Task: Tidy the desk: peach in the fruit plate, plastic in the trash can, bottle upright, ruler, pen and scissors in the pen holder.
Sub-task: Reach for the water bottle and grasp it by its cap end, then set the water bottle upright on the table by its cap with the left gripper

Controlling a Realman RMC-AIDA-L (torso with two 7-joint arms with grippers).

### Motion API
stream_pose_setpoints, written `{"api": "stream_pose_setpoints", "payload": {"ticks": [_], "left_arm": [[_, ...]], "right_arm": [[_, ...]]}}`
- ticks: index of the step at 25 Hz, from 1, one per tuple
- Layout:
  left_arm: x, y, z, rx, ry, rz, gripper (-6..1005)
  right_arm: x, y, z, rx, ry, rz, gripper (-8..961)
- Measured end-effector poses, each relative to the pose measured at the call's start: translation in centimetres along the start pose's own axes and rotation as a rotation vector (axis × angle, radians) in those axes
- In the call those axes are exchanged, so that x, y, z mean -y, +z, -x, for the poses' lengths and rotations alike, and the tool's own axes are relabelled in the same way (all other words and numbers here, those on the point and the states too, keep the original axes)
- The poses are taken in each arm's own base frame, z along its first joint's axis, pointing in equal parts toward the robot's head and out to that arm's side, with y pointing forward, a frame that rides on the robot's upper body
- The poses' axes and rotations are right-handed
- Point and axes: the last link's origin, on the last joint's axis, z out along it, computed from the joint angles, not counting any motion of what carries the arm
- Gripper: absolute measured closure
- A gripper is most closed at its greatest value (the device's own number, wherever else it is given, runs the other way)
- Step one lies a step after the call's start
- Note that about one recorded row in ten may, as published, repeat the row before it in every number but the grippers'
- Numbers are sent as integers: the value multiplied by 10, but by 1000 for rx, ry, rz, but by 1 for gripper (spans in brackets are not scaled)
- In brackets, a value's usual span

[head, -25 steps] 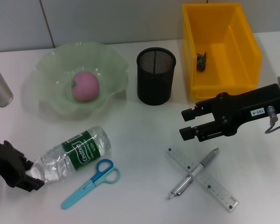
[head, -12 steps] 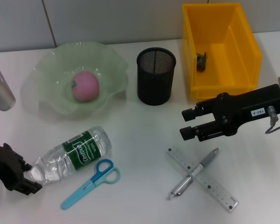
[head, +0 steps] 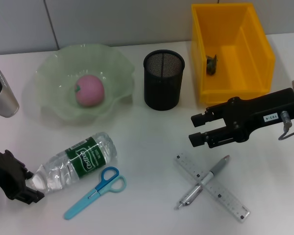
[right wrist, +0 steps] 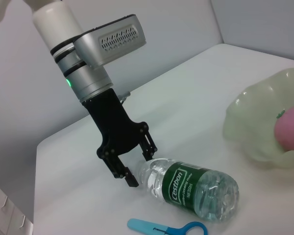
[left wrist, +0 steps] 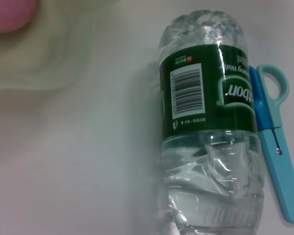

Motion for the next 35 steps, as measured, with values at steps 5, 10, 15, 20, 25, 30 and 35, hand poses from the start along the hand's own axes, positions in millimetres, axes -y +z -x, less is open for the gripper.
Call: {"api": "stream_pose_setpoints", "payload": {"ticks": [5, 10, 15, 20, 25, 30, 35], "left_arm": [[1, 0, -1, -3, 0, -9, 459], [1, 0, -1, 2, 2, -6, 532], [2, -3, -2, 1, 1, -9, 567], [5, -11, -3, -4, -6, -23, 567], [8, -23, -4, -19, -13, -33, 566], [8, -32, -5, -24, -8, -37, 566], [8, -42, -9, -27, -3, -47, 566]], "right_arm": [[0, 0, 1, -1, -3, -1, 293], [1, 0, 2, 1, -5, -3, 293], [1, 0, 2, 3, -5, -5, 293], [2, 0, 4, 8, -7, -6, 293], [2, 1, 6, 11, -5, -5, 293], [2, 0, 7, 12, -1, -7, 293], [2, 0, 8, 13, 3, -5, 293]]}}
